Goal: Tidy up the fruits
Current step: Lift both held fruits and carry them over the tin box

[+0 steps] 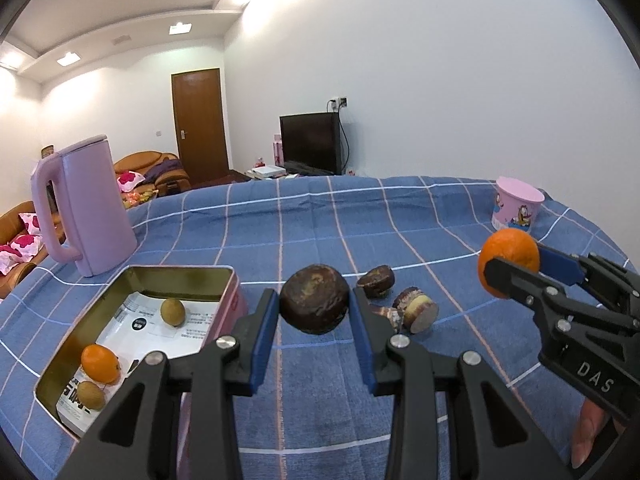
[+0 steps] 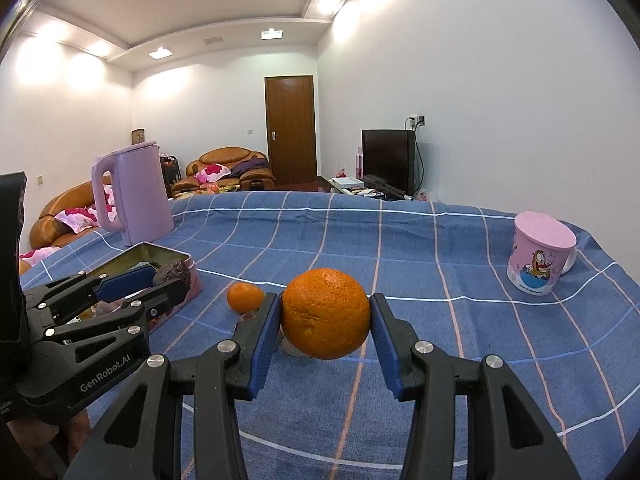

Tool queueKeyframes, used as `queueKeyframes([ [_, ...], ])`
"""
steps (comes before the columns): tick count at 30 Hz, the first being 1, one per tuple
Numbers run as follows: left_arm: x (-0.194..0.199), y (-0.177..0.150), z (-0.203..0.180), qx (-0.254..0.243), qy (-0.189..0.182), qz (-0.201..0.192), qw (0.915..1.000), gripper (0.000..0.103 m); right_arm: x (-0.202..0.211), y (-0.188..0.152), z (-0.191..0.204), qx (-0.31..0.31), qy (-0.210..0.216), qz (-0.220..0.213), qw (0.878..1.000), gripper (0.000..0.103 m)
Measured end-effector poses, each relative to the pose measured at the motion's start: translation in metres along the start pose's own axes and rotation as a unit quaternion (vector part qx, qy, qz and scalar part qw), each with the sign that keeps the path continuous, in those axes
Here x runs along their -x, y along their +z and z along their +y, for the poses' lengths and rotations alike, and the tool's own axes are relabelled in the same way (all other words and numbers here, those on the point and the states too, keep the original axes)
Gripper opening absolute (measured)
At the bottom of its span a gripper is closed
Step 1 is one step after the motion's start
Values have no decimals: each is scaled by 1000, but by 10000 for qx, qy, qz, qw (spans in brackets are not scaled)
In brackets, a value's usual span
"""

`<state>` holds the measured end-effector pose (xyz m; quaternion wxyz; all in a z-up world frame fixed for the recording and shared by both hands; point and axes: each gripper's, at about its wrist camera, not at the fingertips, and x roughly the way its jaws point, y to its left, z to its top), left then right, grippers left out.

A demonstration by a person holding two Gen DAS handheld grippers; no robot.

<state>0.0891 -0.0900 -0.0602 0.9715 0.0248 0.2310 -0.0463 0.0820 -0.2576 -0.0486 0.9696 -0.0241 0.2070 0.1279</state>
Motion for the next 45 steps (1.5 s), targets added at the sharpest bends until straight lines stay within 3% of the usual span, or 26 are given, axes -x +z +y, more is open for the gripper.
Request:
queueKeyframes([
  [35, 25, -2, -5, -139, 327, -735, 9967, 38, 18, -2, 4, 141, 27, -448, 9989, 47],
  [45, 27, -2, -3, -68, 327, -760, 9965, 38, 22, -2, 9, 222, 94, -566, 9981, 47],
])
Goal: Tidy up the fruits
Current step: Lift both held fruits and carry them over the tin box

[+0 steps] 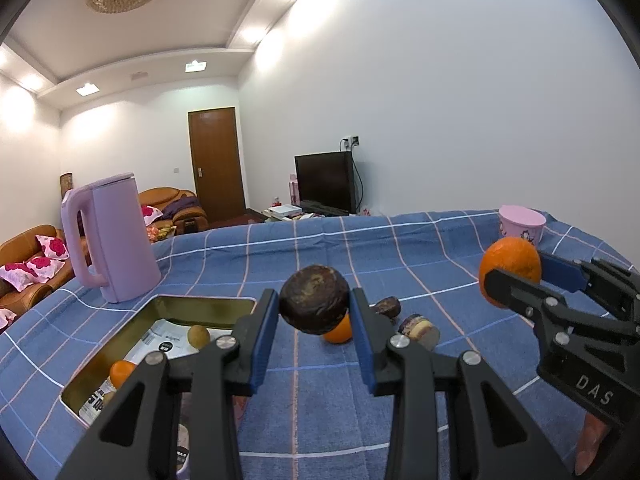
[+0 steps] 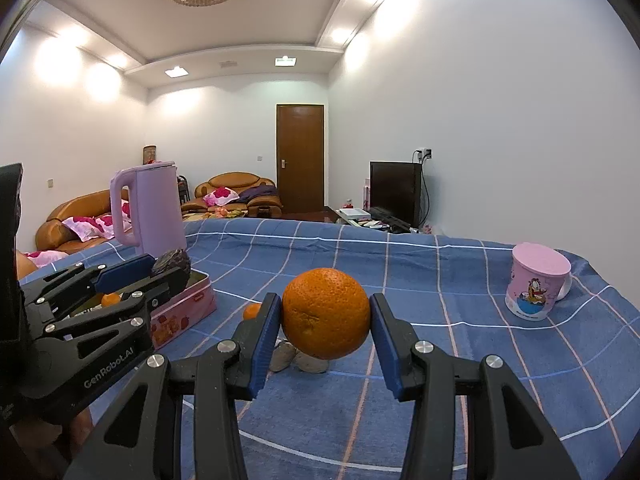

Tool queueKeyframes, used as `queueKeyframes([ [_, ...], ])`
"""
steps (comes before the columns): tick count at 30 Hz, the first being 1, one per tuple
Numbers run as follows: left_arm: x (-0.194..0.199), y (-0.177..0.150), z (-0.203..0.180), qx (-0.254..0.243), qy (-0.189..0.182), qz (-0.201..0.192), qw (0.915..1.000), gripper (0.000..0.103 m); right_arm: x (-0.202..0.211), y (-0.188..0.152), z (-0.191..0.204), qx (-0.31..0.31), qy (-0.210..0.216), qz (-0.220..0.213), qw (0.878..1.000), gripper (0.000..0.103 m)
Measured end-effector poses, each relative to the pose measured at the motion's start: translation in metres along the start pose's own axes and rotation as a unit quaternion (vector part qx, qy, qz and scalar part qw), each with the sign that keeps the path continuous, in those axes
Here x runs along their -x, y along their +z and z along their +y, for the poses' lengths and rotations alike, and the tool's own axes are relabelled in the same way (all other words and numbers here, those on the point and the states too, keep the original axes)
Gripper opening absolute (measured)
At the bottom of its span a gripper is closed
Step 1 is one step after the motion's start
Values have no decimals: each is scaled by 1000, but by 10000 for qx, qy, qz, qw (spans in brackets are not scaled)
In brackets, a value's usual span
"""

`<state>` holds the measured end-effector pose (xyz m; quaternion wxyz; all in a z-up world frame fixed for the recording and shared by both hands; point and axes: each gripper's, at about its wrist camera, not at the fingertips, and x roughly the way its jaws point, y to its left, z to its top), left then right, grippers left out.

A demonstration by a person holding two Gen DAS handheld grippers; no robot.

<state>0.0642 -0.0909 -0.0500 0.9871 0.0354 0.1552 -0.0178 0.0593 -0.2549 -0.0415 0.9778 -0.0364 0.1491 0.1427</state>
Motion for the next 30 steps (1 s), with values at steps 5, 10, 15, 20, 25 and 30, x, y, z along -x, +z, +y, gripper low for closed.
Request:
queueKeyframes([
  [5, 0, -1, 0, -6, -8, 52, 10000, 38, 0, 0, 0, 1, 11, 12, 10000, 47],
  [10, -2, -2, 4, 65, -34, 127, 9999, 38, -1, 1, 0, 2, -25, 39, 10000, 47],
  [15, -3, -2, 8, 68, -27, 176, 9998, 38, -6, 2, 3, 19, -8, 95, 10000, 47],
  [20, -2, -4, 19, 118, 25, 234, 9997, 38, -12, 3, 12, 82, 62, 145, 9998, 47],
  [25, -1, -4, 32, 177, 111, 293, 9994, 38, -21, 4, 22, 99, 207, 216, 9995, 47],
  [30, 2, -3, 46, 237, 211, 312, 9990, 38, -29, 10, 36, 165, 358, 248, 9989, 47],
])
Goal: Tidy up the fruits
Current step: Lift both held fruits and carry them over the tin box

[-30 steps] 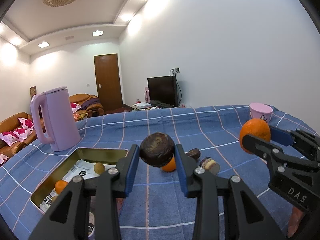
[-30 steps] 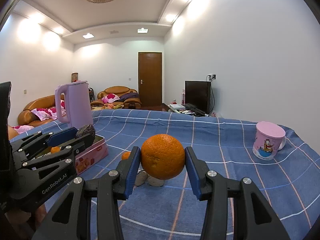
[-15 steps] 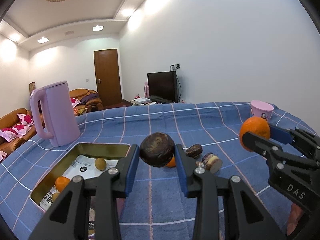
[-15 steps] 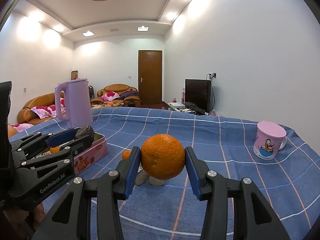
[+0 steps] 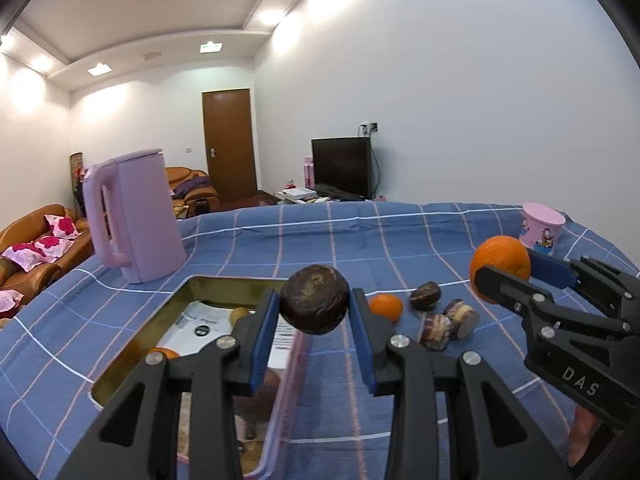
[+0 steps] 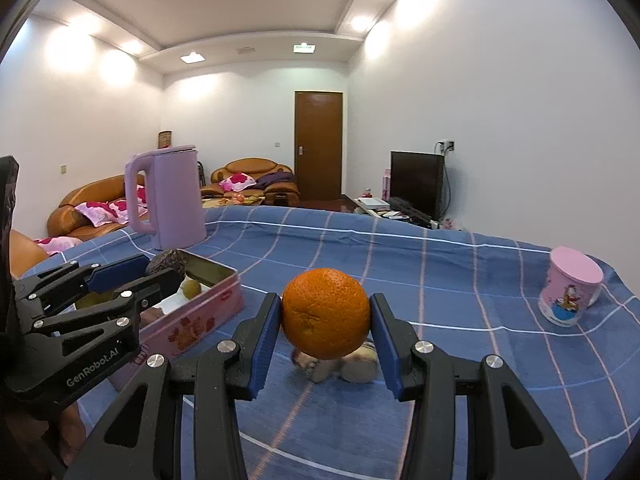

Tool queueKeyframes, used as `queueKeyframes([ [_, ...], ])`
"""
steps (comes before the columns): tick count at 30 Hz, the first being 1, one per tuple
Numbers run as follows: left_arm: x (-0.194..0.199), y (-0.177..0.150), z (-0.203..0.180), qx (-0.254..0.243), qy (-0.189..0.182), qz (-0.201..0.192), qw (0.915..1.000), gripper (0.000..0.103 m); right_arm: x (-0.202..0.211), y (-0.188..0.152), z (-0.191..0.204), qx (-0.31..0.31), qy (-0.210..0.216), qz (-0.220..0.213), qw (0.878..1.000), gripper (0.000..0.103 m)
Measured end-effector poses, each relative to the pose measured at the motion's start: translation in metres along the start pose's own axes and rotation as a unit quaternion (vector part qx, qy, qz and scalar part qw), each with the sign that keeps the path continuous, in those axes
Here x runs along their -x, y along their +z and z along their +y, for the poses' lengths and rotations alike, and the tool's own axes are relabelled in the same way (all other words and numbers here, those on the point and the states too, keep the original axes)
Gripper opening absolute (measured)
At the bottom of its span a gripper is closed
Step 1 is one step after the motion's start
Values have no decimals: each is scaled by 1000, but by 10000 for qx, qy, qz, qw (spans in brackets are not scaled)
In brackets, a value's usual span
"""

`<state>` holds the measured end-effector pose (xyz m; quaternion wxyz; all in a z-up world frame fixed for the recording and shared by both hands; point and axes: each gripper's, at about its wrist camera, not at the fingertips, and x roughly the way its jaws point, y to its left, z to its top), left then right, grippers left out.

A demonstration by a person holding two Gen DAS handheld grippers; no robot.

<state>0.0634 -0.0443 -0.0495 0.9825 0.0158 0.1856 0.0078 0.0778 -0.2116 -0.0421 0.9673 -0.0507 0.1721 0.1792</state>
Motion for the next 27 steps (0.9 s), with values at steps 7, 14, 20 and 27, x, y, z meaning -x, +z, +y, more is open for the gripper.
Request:
queueKeyframes([
  [7, 2, 0, 24, 94, 154, 35, 9998, 38, -10, 9, 22, 132, 178, 5, 9998, 47],
  [14, 1, -2, 47, 239, 350, 133, 9990, 38, -21, 14, 43, 264, 361, 31, 9990, 47],
  [20, -1, -3, 63, 317, 498, 209, 9980, 38, -28, 17, 59, 341, 487, 61, 9982, 47],
  [27, -3, -6, 80, 429, 603, 287, 9968, 38, -35, 19, 76, 440, 603, 99, 9972, 47],
])
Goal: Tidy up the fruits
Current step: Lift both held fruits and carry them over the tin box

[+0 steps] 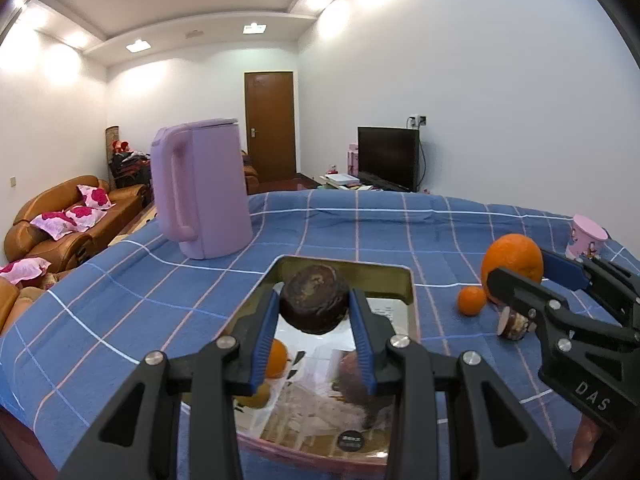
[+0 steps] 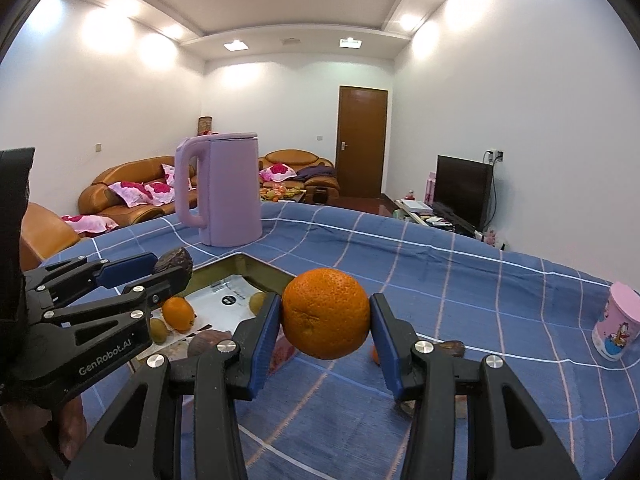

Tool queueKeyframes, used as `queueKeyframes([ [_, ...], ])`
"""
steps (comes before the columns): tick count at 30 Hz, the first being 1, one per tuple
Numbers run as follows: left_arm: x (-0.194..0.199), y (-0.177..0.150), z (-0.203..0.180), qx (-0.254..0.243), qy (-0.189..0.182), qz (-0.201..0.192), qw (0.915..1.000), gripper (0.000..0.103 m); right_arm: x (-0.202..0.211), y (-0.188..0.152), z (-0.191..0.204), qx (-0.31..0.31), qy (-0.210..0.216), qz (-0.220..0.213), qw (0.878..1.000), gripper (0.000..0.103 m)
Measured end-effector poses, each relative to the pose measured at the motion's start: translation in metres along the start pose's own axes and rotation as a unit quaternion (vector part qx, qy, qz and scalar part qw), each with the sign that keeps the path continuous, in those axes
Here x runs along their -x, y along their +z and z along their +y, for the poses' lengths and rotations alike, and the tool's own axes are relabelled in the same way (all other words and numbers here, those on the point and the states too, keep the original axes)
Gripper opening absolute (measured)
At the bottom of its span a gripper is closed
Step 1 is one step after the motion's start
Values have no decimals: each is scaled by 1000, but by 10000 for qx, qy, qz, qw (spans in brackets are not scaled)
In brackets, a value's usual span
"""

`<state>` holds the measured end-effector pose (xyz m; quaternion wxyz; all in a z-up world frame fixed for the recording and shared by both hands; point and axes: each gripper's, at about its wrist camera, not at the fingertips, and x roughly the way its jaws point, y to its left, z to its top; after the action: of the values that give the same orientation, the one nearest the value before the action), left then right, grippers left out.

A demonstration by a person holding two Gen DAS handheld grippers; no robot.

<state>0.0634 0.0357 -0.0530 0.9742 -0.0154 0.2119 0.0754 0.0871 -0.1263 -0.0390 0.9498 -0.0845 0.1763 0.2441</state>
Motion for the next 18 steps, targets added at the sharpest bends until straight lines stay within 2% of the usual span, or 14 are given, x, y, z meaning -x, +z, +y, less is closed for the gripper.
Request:
queueKeyframes([
  [18, -16, -6, 26, 112, 149, 353, 9992, 38, -30, 9, 32, 136, 355, 206, 9991, 47],
])
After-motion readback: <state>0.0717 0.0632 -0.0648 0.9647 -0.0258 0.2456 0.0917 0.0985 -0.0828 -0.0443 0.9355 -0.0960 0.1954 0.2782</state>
